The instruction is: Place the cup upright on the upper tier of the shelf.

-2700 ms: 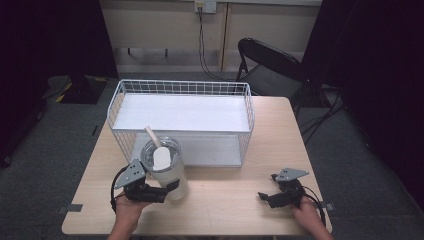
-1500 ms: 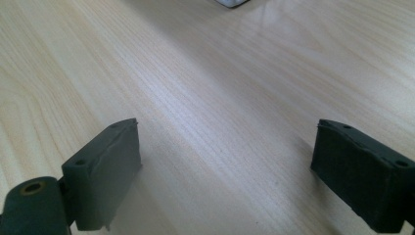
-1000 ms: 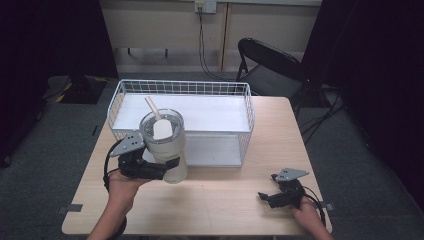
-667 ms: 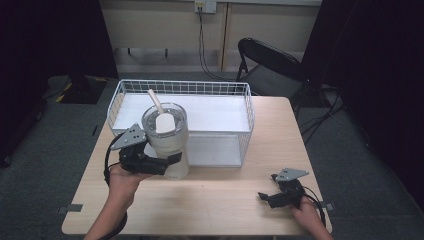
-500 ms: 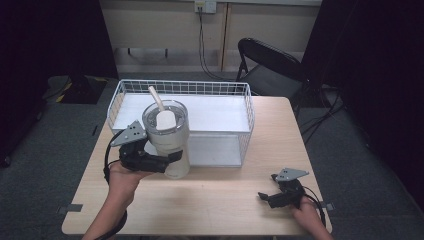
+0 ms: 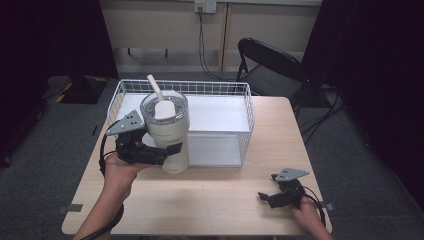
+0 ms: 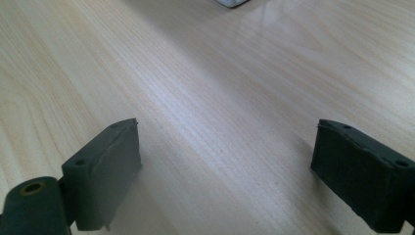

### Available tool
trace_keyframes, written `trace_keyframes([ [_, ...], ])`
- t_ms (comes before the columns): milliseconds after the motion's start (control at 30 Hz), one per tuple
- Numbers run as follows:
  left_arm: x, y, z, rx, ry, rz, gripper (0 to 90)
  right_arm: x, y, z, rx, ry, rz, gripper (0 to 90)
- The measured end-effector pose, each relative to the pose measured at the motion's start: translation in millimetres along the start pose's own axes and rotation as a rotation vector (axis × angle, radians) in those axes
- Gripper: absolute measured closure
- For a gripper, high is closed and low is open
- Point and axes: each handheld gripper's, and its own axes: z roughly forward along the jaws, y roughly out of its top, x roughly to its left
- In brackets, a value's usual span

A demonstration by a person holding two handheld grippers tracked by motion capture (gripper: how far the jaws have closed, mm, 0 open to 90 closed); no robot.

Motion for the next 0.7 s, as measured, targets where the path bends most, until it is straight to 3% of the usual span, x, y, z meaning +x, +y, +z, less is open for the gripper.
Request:
trace_keyframes([
  [700,-1.8,39.9,-9.5,0.005,-0.009,-0.002,9.9,-0.2,0.1,0.2,-0.003,-0.001,-0.001,10.1],
])
